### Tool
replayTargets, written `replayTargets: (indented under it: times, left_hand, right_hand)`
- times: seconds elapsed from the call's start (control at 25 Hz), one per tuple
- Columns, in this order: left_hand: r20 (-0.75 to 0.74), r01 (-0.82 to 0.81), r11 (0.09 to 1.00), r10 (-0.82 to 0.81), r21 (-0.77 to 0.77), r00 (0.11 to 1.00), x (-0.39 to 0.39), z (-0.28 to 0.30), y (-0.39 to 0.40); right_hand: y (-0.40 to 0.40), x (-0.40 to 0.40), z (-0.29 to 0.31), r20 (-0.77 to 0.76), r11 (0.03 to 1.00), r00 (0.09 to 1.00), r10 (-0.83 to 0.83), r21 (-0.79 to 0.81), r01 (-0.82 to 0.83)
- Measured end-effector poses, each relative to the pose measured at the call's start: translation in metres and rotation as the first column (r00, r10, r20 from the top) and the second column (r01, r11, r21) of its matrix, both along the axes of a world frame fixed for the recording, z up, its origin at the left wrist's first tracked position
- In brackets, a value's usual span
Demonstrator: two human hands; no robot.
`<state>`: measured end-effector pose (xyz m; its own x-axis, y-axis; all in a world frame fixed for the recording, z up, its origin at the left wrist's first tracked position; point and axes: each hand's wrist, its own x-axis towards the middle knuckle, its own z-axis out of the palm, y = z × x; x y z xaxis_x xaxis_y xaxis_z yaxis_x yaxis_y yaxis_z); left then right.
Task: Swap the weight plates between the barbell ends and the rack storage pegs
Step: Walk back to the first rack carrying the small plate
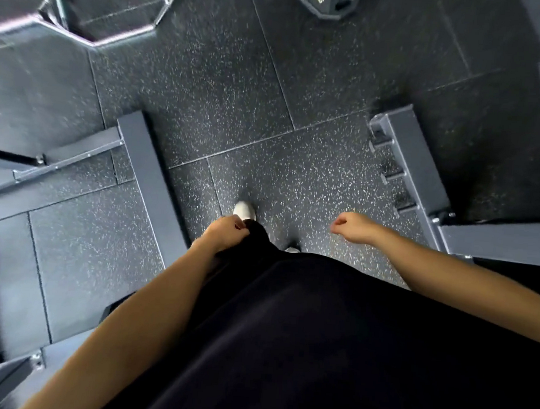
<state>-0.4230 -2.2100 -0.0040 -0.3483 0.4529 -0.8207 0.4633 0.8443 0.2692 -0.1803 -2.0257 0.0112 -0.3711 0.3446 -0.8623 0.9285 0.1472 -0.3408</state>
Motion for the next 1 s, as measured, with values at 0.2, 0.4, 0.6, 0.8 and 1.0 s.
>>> replayTargets:
  times: [0.2, 0.4, 0.6, 0.8, 1.0]
  left_hand:
    - [0.079, 0.11, 0.993, -0.106, -0.046, 0.991, -0.089, -0.015, 0.105]
    - [0.146, 0.217, 0.976, -0.213, -0.013, 0.966, -0.221, -0.005, 0.256]
    - [0.146, 0.372, 0.928, -0.367, -0.005, 0.919, -0.301, 0.005, 0.404]
    - [0.135, 0.577, 0.812, -0.564, -0.091, 0.815, -0.326, -0.015, 0.545]
    - [0.093, 0.655, 0.738, -0.65, -0.162, 0.754, -0.34, -0.012, 0.711]
  right_hand:
    - [0.088, -0.078, -0.017, 0.031, 0.999, 0.999, -0.036, -0.021, 0.037]
    - [0.202, -0.167, -0.006, -0.009, 0.963, 0.962, -0.271, 0.004, 0.271]
    - [0.298, -0.231, 0.007, -0.03, 0.892, 0.897, -0.441, 0.088, 0.442]
    - [0.4, -0.257, -0.023, 0.023, 0.833, 0.832, -0.554, 0.029, 0.553]
    - [0.541, -0.266, -0.036, 0.068, 0.839, 0.837, -0.544, 0.0, 0.545]
